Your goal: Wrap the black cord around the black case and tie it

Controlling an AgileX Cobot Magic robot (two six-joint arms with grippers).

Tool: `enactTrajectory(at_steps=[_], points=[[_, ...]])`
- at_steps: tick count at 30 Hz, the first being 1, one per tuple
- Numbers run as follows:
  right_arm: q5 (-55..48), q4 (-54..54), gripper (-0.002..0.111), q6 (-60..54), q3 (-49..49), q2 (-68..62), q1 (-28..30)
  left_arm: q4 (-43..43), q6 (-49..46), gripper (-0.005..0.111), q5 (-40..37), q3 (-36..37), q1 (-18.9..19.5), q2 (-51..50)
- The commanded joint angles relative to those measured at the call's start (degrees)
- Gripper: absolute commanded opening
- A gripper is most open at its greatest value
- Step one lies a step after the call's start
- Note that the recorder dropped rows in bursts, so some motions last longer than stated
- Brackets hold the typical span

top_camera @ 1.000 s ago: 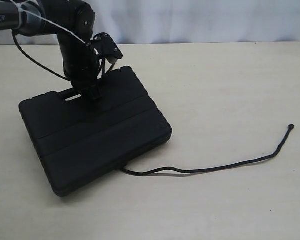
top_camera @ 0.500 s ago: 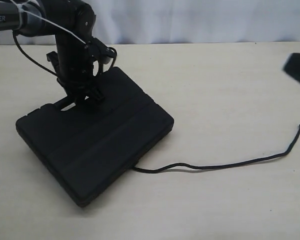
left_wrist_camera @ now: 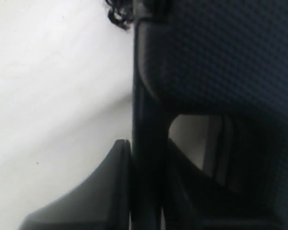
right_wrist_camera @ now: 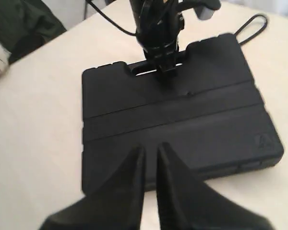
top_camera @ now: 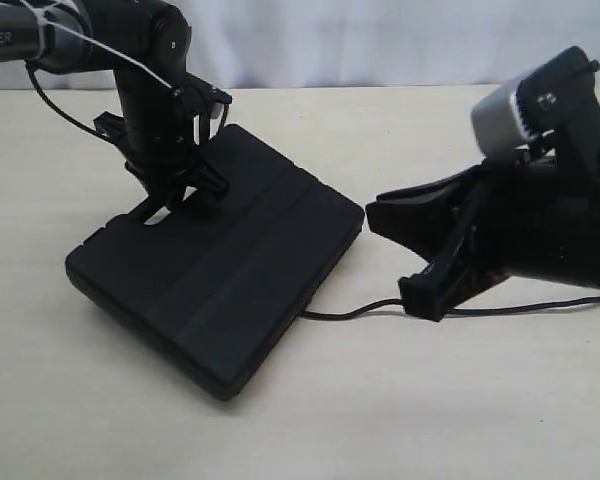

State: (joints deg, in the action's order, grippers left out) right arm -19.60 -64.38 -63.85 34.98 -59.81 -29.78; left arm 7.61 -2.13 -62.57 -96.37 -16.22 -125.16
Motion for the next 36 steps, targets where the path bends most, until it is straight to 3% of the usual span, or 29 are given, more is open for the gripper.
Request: enactTrajectory(at_steps=[1,7,10,13,16,17,18,19,21,25,27,30,36], points=[[18.3,9.0,0.008,3.3,0.3,-0.6,-10.3,-7.6,6.2,0.0,8.9,-0.4,0.9,1.0],[26.8,9.2,0.008,-2.7,0.2,-7.5,-12.8,-19.6,10.1,0.0,10.7,-0.4,5.2,1.0],[27.2,9.2,0.008,-11.7,0.2,-12.3,-12.8,-23.1,10.1,0.0,10.7,-0.4,5.6,1.0],[30.6,9.2,0.014,-12.0,0.2,-14.9,-12.8,-25.1,11.8,0.0,11.5,-0.4,5.6,1.0],[30.4,9.4,0.035,-12.0,0.2,-16.2,-12.8,-25.3,16.5,0.0,12.9,-0.4,5.6,1.0],[29.5,9.9,0.05,-12.0,0.2,-16.4,-12.8,-25.3,18.4,0.0,13.3,-0.4,5.6,1.0],[29.0,9.9,0.058,-12.0,0.2,-16.5,-12.8,-25.5,19.1,0.0,13.4,-0.4,5.6,1.0],[27.7,9.9,0.075,-12.0,0.2,-16.7,-13.0,-26.7,19.8,0.0,13.5,-0.4,5.6,1.0],[25.6,9.9,0.085,-13.2,0.2,-17.5,-13.0,-28.1,19.9,0.0,13.5,-0.4,5.6,1.0],[26.0,11.4,0.085,-18.0,0.3,-22.6,-15.8,-29.6,19.9,0.0,13.4,-0.4,5.6,1.0],[34.1,11.4,0.084,-18.8,0.3,-25.2,-19.6,-29.6,19.9,0.0,13.3,-0.4,5.6,1.0],[55.3,10.8,0.084,-22.3,0.3,-31.6,-27.8,-29.3,20.2,0.0,13.3,-0.4,5.6,1.0],[67.9,16.6,0.084,-18.7,0.3,-44.8,-29.0,-31.3,20.3,0.0,12.9,-0.4,5.6,1.0]])
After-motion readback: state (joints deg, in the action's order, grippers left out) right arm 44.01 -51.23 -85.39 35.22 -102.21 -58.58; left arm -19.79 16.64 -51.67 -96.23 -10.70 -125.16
